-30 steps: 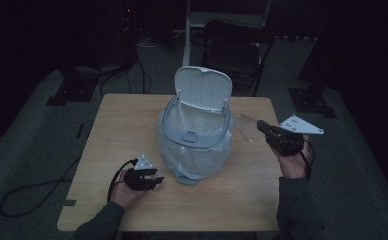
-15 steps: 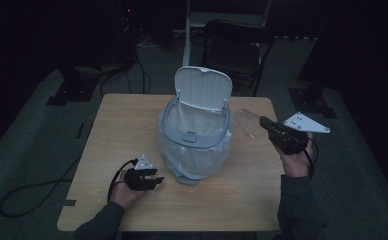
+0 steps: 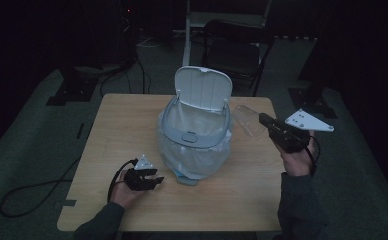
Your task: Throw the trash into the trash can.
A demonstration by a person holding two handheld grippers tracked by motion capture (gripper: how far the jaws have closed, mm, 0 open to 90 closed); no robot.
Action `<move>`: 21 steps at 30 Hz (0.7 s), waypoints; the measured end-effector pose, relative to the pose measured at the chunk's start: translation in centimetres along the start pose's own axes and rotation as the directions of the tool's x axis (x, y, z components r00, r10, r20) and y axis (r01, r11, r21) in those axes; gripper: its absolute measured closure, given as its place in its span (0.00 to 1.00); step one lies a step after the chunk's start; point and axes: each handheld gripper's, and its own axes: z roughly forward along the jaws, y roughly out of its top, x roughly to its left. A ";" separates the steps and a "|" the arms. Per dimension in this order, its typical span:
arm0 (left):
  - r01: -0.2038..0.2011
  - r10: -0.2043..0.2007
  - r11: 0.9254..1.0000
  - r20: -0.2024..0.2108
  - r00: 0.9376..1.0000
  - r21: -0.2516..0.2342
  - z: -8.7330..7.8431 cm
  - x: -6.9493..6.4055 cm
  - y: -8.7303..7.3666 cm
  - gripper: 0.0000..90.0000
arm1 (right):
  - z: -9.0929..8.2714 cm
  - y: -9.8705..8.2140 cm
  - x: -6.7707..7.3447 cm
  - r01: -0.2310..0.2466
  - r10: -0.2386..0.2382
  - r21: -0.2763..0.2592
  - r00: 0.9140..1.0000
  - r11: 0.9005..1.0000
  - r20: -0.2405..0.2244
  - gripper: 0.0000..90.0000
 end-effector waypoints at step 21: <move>-0.002 0.002 1.000 0.000 1.000 0.001 0.0 0.0 0.0 0.61 | -0.2 2.0 1.5 0.031 -0.034 -0.052 0.998 0.998 -0.057 0.96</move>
